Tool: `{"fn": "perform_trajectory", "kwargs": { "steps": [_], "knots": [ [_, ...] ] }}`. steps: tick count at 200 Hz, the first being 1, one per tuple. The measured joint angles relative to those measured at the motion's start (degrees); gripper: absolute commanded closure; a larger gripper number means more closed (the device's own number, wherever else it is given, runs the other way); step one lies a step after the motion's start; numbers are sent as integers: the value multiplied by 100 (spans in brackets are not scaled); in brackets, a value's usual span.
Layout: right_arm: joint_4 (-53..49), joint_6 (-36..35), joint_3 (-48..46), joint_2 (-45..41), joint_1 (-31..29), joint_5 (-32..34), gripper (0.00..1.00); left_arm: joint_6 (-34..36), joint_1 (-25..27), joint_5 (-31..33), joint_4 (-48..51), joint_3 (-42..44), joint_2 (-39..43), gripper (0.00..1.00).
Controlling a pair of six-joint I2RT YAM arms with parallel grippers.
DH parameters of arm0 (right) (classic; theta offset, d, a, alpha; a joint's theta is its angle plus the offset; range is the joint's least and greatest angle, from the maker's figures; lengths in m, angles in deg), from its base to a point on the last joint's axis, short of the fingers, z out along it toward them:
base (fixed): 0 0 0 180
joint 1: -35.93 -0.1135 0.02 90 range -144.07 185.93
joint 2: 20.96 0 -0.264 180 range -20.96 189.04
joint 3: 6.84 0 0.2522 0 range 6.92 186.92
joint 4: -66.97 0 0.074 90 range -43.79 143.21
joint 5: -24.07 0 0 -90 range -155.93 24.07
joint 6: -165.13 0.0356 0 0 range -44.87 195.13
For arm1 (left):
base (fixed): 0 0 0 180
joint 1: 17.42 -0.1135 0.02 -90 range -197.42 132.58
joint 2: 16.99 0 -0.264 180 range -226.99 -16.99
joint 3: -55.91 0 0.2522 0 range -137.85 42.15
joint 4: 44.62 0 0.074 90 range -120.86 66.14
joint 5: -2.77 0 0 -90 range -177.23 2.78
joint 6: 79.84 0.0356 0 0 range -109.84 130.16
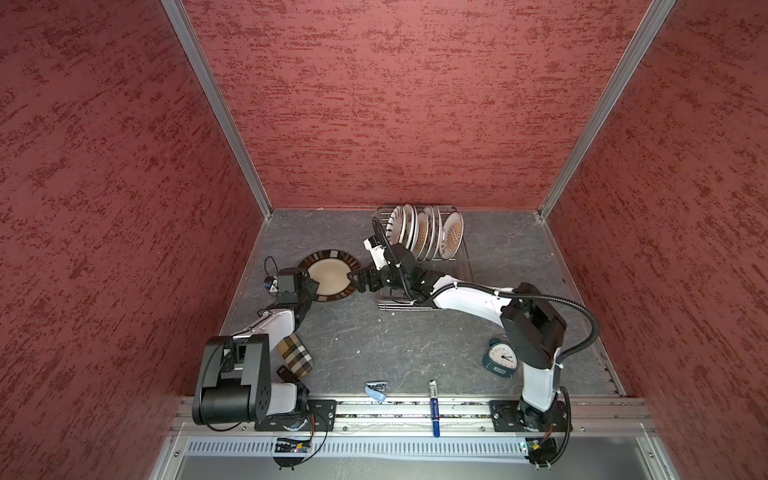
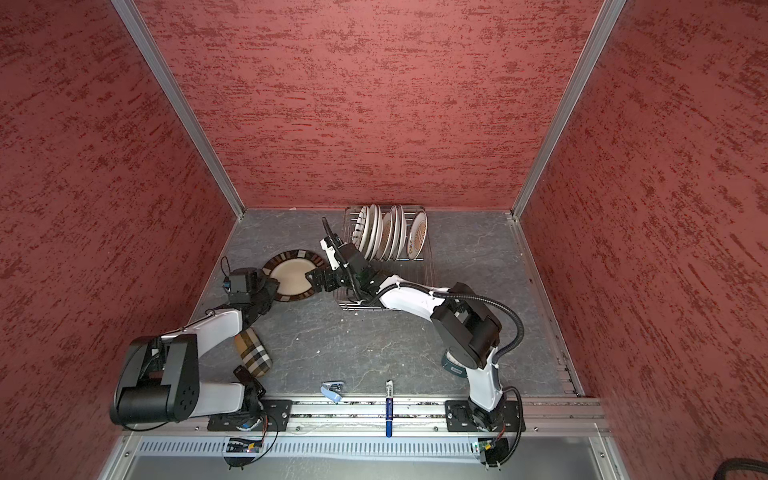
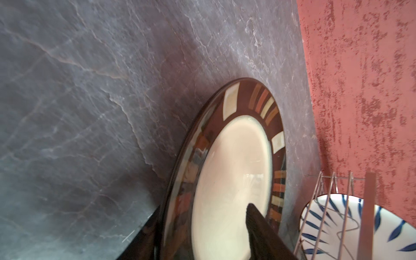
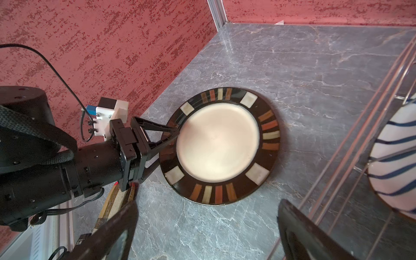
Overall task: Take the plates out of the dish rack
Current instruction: 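Lower the plate onto the table with left gripper while right gripper reaches rack, then reach the right gripper to the blue-striped white plate while left gripper rises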
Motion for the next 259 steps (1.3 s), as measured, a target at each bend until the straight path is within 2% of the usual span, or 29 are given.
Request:
{"fn": "perform_trajectory", "kwargs": {
  "steps": [49, 81, 115, 138, 205, 233, 259],
  "knots": [
    [13, -7, -98, -109, 0, 2, 3, 39, 46, 111, 160, -4, 15, 29],
    [20, -7, -258, -267, 0, 2, 3, 70, 55, 197, 192, -4, 66, 14],
    [63, -7, -262, -286, 0, 0, 3, 116, 59, 216, 144, -9, 66, 10],
    [66, -7, -262, -286, 0, 0, 2, 155, 59, 221, 140, -9, 66, 0],
    [66, -7, -437, -472, 0, 2, 1, 184, 129, 490, 205, -9, 699, 1],
    [72, -31, -638, -890, 0, 7, 1, 417, 535, 1209, 540, -9, 1314, 1],
    [105, -39, -782, -1360, 0, 205, 1, 597, 702, 1558, 610, 2, 1864, 1]
  ]
}}
